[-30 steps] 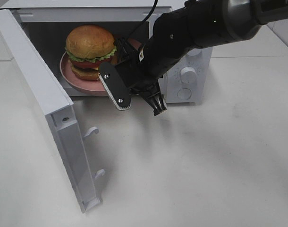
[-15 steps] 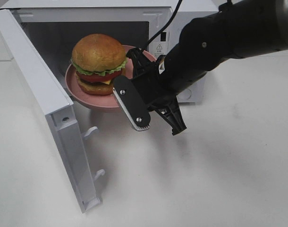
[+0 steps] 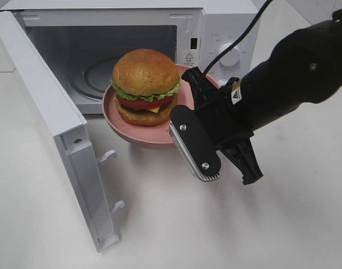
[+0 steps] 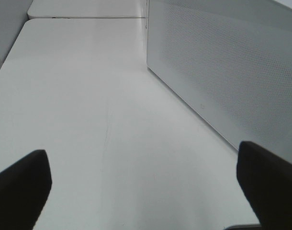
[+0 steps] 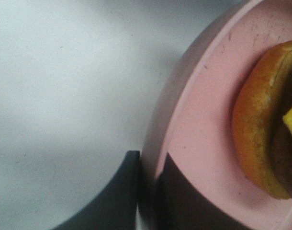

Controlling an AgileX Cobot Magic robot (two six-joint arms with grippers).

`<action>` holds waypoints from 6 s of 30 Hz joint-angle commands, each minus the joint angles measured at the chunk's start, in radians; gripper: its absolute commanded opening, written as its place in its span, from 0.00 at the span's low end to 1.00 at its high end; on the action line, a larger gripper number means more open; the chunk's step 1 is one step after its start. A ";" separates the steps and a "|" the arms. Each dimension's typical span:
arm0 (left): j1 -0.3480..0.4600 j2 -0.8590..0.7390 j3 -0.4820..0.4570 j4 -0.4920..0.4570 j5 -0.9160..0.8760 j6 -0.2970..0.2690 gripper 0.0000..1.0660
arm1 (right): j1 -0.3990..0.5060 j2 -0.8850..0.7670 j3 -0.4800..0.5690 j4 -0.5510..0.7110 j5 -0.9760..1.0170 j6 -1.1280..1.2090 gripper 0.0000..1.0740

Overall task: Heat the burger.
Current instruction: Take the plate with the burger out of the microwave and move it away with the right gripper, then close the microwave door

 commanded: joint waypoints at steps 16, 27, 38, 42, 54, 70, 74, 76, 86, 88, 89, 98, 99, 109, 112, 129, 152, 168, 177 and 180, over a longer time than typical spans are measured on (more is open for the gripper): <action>0.001 -0.019 0.004 0.002 -0.010 -0.006 0.92 | -0.001 -0.321 0.225 0.006 0.016 0.019 0.00; 0.001 -0.019 0.004 0.002 -0.010 -0.006 0.92 | -0.001 -0.524 0.341 -0.012 0.103 0.100 0.00; 0.001 -0.019 0.004 0.002 -0.010 -0.006 0.92 | -0.001 -0.669 0.375 -0.079 0.238 0.198 0.00; 0.001 -0.019 0.004 0.002 -0.010 -0.006 0.92 | -0.001 -0.704 0.377 -0.092 0.267 0.228 0.00; 0.001 -0.019 0.004 0.002 -0.010 -0.006 0.92 | -0.001 -0.743 0.377 -0.321 0.365 0.601 0.00; 0.001 -0.019 0.004 0.002 -0.010 -0.006 0.92 | -0.001 -0.743 0.377 -0.570 0.541 1.161 0.00; 0.001 -0.019 0.004 0.002 -0.010 -0.006 0.92 | -0.001 -0.743 0.377 -0.624 0.578 1.287 0.00; 0.001 -0.019 0.004 0.002 -0.010 -0.006 0.92 | -0.001 -0.738 0.377 -0.660 0.602 1.383 0.00; 0.001 -0.019 0.004 0.002 -0.010 -0.006 0.92 | -0.001 -0.634 0.377 -0.762 0.680 1.738 0.00; 0.001 -0.019 0.004 0.002 -0.010 -0.006 0.92 | -0.001 -0.620 0.377 -0.765 0.680 1.768 0.00; 0.001 -0.019 0.004 0.002 -0.010 -0.006 0.92 | -0.001 -0.588 0.377 -0.769 0.677 1.820 0.00; 0.001 -0.019 0.004 0.002 -0.010 -0.006 0.92 | -0.001 -0.428 0.377 -0.819 0.662 2.012 0.00; 0.001 -0.019 0.004 0.002 -0.010 -0.006 0.92 | -0.001 -0.382 0.377 -0.832 0.662 2.067 0.00; 0.001 -0.019 0.004 0.002 -0.010 -0.006 0.92 | -0.001 -0.184 0.377 -0.856 0.585 2.323 0.01; 0.001 -0.019 0.004 0.002 -0.010 -0.006 0.92 | -0.001 -0.131 0.377 -0.874 0.554 2.404 0.01; 0.001 -0.019 0.004 0.002 -0.010 -0.006 0.92 | -0.004 0.136 0.373 -0.951 0.466 2.718 0.05; 0.001 -0.019 0.004 0.002 -0.010 -0.006 0.92 | -0.001 0.152 0.304 -0.893 0.543 2.618 0.48; 0.001 -0.019 0.004 0.002 -0.010 -0.006 0.92 | -0.001 -0.265 0.304 -0.738 0.455 2.328 0.70; 0.001 -0.019 0.004 0.002 -0.010 -0.006 0.92 | -0.001 -0.515 0.304 -0.504 0.468 2.070 0.75; 0.001 -0.019 0.004 0.002 -0.010 -0.006 0.92 | -0.001 -0.596 0.304 -0.385 0.507 1.970 0.74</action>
